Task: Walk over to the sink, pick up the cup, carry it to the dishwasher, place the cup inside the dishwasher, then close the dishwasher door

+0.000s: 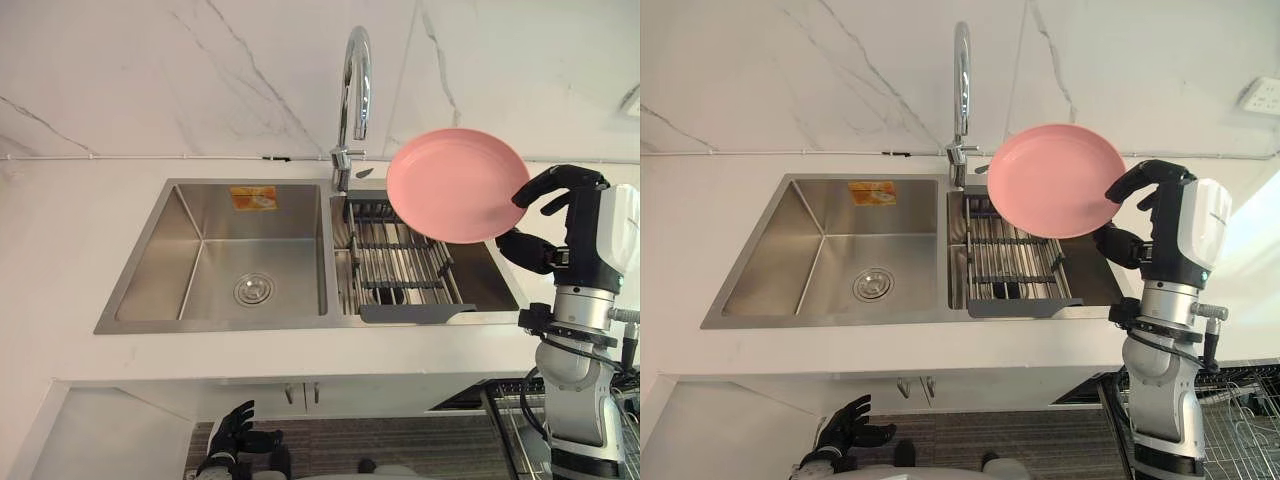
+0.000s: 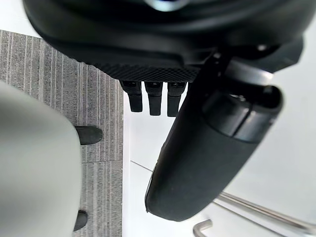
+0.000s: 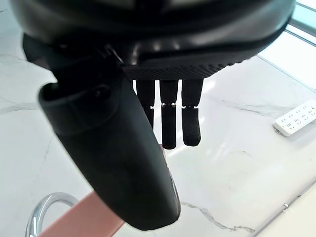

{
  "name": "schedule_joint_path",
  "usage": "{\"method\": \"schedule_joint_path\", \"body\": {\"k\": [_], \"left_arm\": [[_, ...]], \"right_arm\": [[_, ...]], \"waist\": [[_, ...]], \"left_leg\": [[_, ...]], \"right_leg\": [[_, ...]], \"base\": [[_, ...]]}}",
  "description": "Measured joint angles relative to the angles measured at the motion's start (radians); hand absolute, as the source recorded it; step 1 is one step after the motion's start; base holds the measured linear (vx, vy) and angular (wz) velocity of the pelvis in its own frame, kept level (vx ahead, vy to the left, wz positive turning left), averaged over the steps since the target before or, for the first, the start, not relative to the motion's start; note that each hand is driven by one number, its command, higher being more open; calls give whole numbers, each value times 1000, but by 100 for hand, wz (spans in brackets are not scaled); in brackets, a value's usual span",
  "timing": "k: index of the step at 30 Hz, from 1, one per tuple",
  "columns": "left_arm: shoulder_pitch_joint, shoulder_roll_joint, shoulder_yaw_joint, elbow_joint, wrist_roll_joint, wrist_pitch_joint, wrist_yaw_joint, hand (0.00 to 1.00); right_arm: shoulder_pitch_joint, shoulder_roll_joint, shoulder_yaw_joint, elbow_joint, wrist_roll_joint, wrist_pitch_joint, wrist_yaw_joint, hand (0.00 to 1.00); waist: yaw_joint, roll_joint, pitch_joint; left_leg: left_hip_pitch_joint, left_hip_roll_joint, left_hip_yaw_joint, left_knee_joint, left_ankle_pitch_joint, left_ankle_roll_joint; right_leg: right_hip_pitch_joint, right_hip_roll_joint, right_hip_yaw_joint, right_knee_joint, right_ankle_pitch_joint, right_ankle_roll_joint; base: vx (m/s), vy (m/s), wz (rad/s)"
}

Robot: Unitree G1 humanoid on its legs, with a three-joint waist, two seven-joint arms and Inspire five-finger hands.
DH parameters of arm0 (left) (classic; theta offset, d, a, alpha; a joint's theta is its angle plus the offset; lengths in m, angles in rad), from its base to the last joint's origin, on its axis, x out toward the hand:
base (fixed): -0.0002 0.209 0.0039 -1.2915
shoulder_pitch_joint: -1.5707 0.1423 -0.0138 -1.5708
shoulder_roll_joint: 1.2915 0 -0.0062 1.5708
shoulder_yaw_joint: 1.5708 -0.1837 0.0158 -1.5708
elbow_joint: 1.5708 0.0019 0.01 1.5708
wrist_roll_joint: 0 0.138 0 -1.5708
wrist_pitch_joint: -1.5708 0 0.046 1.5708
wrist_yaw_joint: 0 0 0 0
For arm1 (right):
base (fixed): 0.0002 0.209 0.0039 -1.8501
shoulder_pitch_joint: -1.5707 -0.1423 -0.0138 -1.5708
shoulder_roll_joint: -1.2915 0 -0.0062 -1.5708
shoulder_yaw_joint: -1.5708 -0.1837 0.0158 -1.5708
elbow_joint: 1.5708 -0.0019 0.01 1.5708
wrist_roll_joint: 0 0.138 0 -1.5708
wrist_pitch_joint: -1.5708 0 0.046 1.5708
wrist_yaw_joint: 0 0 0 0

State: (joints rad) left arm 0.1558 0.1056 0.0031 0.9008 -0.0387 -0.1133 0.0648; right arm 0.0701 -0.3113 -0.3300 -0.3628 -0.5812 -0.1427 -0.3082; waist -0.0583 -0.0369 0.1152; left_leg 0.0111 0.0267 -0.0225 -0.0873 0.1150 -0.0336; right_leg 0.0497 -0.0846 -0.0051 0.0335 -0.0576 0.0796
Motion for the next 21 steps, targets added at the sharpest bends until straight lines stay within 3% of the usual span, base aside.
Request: {"method": "schedule_joint_path", "body": {"k": [3, 7, 9, 12, 16, 18, 19, 21], "left_arm": [[-10, 3, 0, 5, 0, 4, 0, 90], [-19, 2, -1, 7, 0, 5, 0, 90], [-19, 0, 0, 8, 0, 5, 1, 90], [-20, -2, 10, 8, 0, 3, 0, 90], [-21, -11, 46, 4, 0, -6, 3, 90], [-30, -22, 83, 10, -18, -3, 11, 90], [-34, -36, 98, 10, -22, -4, 16, 90], [-34, -35, 113, 13, -31, 9, 23, 90]], "right_arm": [[12, 1, -16, -30, 1, -8, 0, 30], [5, 1, -13, -43, 8, -24, 0, 30], [4, 2, -13, -57, 11, -32, 0, 30], [10, 17, -12, -62, 11, -34, 3, 30], [-4, 47, 47, -56, 8, -17, 6, 30], [-3, 49, 61, -52, 7, -4, 6, 30], [-4, 51, 65, -47, 5, 2, 6, 30], [1, 55, 78, -39, -3, 3, 12, 30]], "waist": [[-10, -1, 4], [-6, 3, 11], [-10, 4, 12], [-16, 6, 20], [-12, 16, 34], [-17, 28, 61], [-6, 38, 73], [-7, 36, 71]], "left_leg": [[-55, -1, -19, 57, -4, 0], [-85, -2, -18, 163, -79, -20], [-92, -6, -17, 165, -84, -18], [-112, -6, 13, 232, -126, -8], [-164, 32, 124, 394, -241, 5], [-172, 69, 188, 423, -264, 23], [-168, 97, 231, 424, -267, 30], [-162, 104, 260, 433, -277, 28]], "right_leg": [[-19, 1, -15, 7, 15, -8], [-41, 6, 27, 43, -2, -14], [-67, 8, 56, 54, -6, -14], [-96, 19, 132, 56, 11, -7], [-157, 59, 284, 51, 50, 9], [-173, 35, 177, 36, 27, -125], [-196, 21, 78, 112, 9, -115], [-202, -6, -13, 228, -4, -103]], "base": [[2, -12, 18], [-15, 2, -19], [-16, 12, -49], [2, 34, -78], [-24, 87, -132], [-83, 110, -106], [-69, 62, -84], [-20, 40, -58]]}}
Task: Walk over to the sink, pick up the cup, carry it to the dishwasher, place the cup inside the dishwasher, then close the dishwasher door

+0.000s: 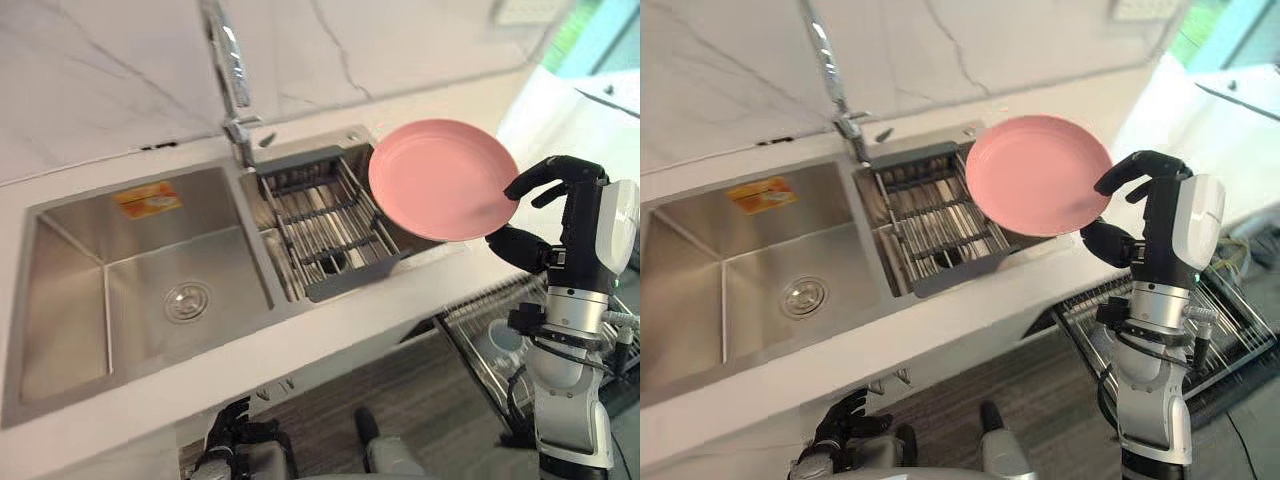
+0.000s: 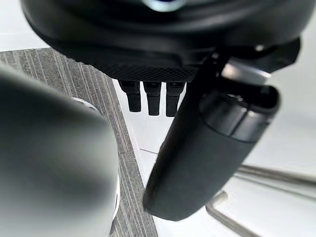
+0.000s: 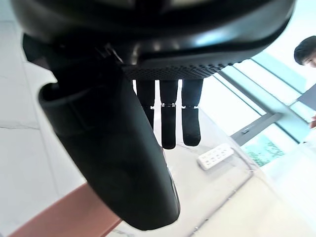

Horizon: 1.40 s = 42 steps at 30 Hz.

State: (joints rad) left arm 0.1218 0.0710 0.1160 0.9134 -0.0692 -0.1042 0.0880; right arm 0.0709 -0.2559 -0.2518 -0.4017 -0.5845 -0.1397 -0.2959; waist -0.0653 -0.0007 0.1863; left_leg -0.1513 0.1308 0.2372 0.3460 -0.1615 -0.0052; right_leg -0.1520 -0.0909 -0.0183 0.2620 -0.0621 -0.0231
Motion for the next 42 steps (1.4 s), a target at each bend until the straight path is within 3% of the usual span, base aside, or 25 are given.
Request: {"method": "schedule_joint_path", "body": {"k": [2, 3, 10, 19, 26, 36, 42], "left_arm": [[-4, 3, 8, 1, -17, 16, 0, 90], [-4, 0, 12, 9, -16, 17, 0, 90], [1, -1, 35, 27, -30, 43, 3, 90], [13, -7, 22, 38, -26, 43, -10, 90], [22, -6, 6, 42, -26, 45, -26, 90], [23, -55, -80, 32, -9, -14, -39, 90], [21, -57, -97, 17, -9, -39, -23, 90]], "right_arm": [[1, 0, 2, 2, -6, -3, 7, 30], [11, 0, 1, 14, -8, -3, 6, 30], [154, 59, -117, 45, -8, 31, 10, 30], [187, 102, -253, 126, -6, 56, -26, 30], [174, 101, -318, 237, 3, 85, -46, 30], [114, 27, -416, 294, 44, 140, -99, 30], [47, 13, -416, 352, 90, 160, -102, 30]], "waist": [[3, -3, -1], [-1, 4, -2], [-16, 9, -6], [-44, 10, -23], [-62, 28, -29], [-87, 141, 30], [-86, 155, 64]], "left_leg": [[0, -6, 18, 23, -20, -12], [2, -3, 22, 25, -22, -16], [61, -11, 26, -58, 4, -33], [110, -32, 52, -137, 31, -34], [110, -53, 69, -163, 39, -27], [53, -98, 73, -177, 46, -1], [21, -103, 73, -194, 57, 8]], "right_leg": [[33, -10, -22, -50, -37, 55], [47, -6, -12, -94, -19, 97], [109, 20, 30, -232, 64, 103], [126, 12, 50, -264, 74, 107], [100, -3, 70, -261, 78, 114], [-17, -31, 119, -189, 66, 139], [-66, -32, 129, -171, 63, 140]], "base": [[-9, -17, -35], [1, -65, -22], [36, -34, -22], [25, 4, -7], [-14, 25, -8], [-34, 40, -11], [-1, -5, -3]]}}
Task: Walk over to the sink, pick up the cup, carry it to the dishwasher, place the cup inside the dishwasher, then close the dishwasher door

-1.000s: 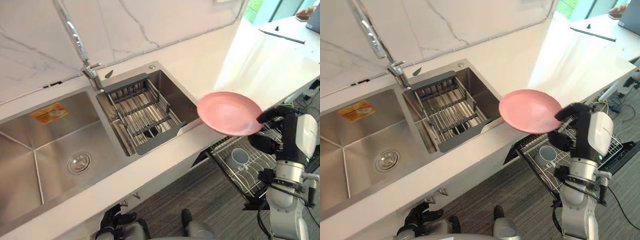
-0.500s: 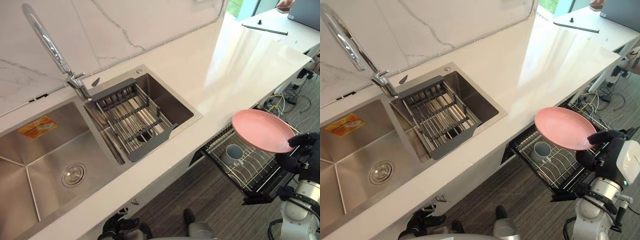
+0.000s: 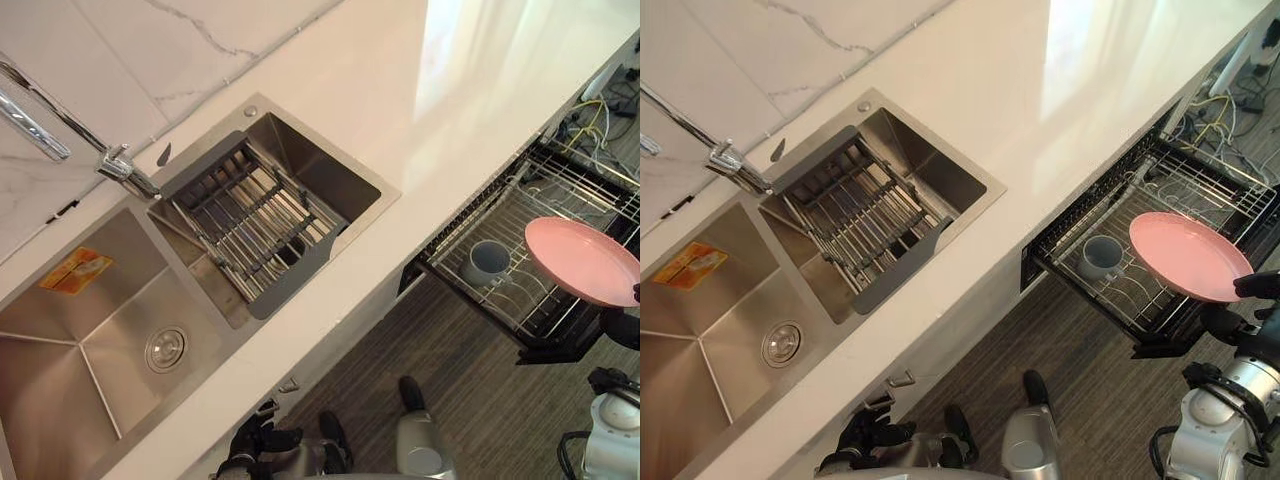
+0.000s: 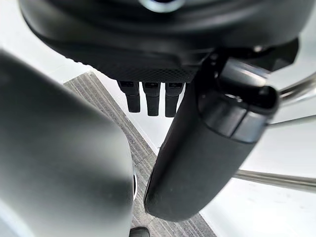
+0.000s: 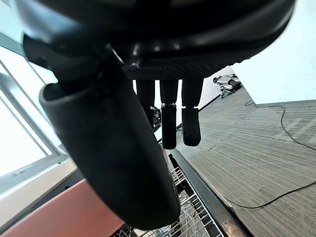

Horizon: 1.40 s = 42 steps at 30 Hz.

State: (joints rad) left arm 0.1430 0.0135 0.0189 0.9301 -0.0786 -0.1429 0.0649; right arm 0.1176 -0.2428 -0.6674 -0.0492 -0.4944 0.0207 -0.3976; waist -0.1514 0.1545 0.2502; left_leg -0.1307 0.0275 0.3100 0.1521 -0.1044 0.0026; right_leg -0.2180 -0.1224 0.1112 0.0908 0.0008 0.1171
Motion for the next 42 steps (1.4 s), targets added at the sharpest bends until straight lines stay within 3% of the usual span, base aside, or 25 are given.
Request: {"method": "schedule_joint_path", "body": {"k": [10, 17, 30, 31, 42], "left_arm": [[-28, 4, -7, -36, -1, -15, 20, 90], [-49, 3, -8, -75, -21, -15, 21, 90], [-83, -4, -8, -98, -61, -19, 26, 90], [-88, -14, -8, -97, -62, -19, 29, 90], [-105, -46, -7, -98, -97, -26, 53, 90]], "right_arm": [[-194, -115, 30, 181, 135, -1, -20, 30], [-271, -137, 49, 289, 263, 0, -16, 30], [-356, -150, 35, 374, 397, 18, -22, 30], [-373, -152, 34, 392, 398, 20, -22, 90], [-466, -154, 14, 435, 430, 46, -21, 90]], "waist": [[19, -6, 85], [45, -9, 130], [56, -27, 151], [56, -28, 154], [65, -30, 157]], "left_leg": [[-38, -5, 6, -12, 9, 5], [-49, -4, 0, -21, 17, 4], [-62, -6, 4, -45, 37, 2], [-62, -6, 5, -45, 37, 2], [-64, -2, 36, -46, 37, 1]], "right_leg": [[-62, -2, 7, 34, -12, 4], [-88, 0, -1, 65, -14, 1], [-117, -5, -3, 78, -19, -1], [-119, -4, -2, 79, -19, -1], [-136, 2, 19, 81, -18, -1]], "base": [[0, 0, 0], [1, -3, 3], [0, 0, 0], [0, 0, 0], [-5, -4, -6]]}}
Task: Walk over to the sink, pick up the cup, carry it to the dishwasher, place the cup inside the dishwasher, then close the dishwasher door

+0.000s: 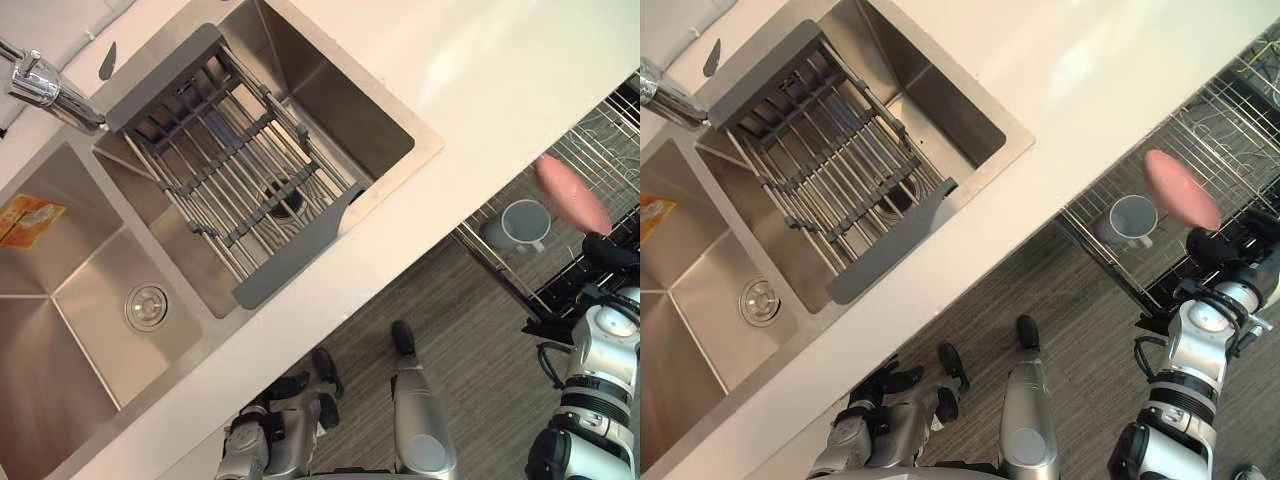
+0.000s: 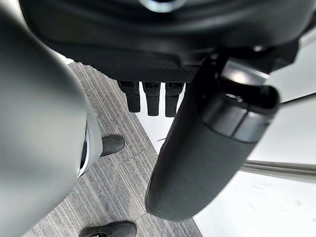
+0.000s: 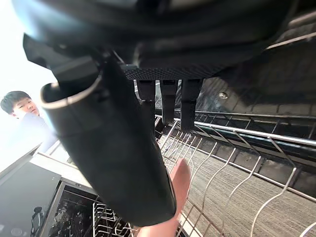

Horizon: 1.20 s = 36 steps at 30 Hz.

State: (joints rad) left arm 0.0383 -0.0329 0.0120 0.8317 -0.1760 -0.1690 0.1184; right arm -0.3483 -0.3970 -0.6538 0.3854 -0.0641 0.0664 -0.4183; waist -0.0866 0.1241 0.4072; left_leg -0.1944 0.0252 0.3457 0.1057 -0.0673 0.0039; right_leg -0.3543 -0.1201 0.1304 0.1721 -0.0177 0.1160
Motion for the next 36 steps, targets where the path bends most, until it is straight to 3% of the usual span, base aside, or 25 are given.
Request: {"method": "schedule_joint_path", "body": {"k": [9, 16, 27, 36], "left_arm": [[-2, 4, 1, -10, 0, 1, 9, 90], [-2, 9, 6, -13, 1, 10, 9, 90], [-2, 10, 51, -16, 21, 34, 3, 90], [-2, 18, 119, -9, 19, 71, -15, 90]], "right_arm": [[5, 0, 18, -25, -26, 15, -1, 90], [125, 20, 34, -274, -131, 20, -21, 90], [296, 157, -16, -428, -150, -18, -40, 90], [410, 223, -56, -314, 219, -93, 47, 90]], "waist": [[4, -11, 7], [-5, -23, 15], [-16, -49, 12], [-18, -80, -10]], "left_leg": [[0, 1, 8, -1, 0, 0], [20, 0, 7, -3, 0, 0], [44, 3, 4, -3, -1, 0], [66, 31, 17, 33, -19, -13]], "right_leg": [[2, 2, 8, -17, 12, 4], [34, 0, 5, -46, 31, 5], [79, 6, -1, -90, 48, 9], [106, 24, -1, -85, 36, -8]], "base": [[2, 0, -2], [-4, 0, 0], [-3, 0, 0], [-14, -15, -5]]}}
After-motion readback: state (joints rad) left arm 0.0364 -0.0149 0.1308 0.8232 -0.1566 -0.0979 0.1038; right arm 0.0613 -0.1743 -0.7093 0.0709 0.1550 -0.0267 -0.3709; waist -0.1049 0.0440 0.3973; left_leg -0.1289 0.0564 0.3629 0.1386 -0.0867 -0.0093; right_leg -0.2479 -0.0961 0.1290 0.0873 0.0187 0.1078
